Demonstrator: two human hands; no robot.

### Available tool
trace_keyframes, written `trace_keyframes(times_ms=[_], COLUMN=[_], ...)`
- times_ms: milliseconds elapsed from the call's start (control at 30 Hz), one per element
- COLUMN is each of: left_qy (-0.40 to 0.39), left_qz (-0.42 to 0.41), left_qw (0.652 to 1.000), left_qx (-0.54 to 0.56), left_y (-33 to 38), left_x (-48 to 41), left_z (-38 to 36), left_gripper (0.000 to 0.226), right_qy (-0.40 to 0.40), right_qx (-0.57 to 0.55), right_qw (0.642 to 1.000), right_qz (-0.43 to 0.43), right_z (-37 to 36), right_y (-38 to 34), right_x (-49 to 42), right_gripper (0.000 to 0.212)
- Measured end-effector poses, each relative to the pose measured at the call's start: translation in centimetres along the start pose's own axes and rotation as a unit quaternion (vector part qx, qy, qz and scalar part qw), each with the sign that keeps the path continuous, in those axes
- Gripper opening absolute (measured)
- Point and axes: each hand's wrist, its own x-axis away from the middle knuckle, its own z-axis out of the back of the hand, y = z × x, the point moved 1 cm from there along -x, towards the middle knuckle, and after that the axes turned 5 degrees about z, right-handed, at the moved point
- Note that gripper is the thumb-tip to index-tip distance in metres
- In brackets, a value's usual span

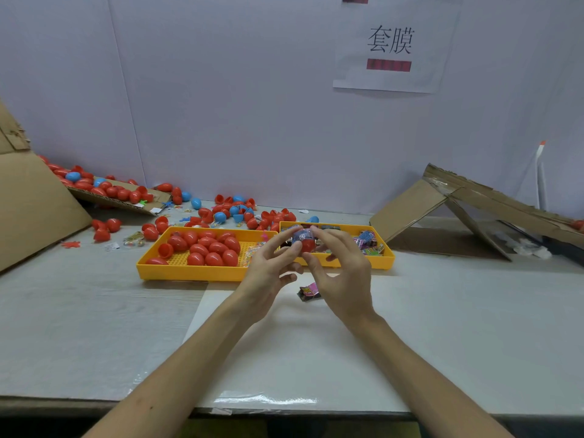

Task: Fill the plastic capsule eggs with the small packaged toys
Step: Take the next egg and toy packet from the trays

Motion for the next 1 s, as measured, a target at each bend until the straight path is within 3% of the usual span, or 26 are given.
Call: trace_keyframes(times_ms=[333,800,1000], left_qy=[-0.030,-0.005,0.019], left_qz=[0.029,0.009,-0.014], left_qw=[0.999,1.000,1.000], left_qx=[0.011,-0.002,0.002], left_y=[0.13,0.01,-0.32], left_x=[0.20,-0.04,-0.35], left_z=[-0.38,-0.21,0.19], left_gripper=[0.047,0.047,0.029], right_qy=[0.015,0.022,0.009], right_qx=[0.033,0.007,-0.028], right_qw=[0.999,0.999,0.999], right_qz=[0.020,0.022,-0.022], right_z=[0.10,0.07,0.30], right_y=[0.15,0.40,0.15], right_x=[0.14,0.26,-0.14], right_gripper=[0.032,0.031,0.015])
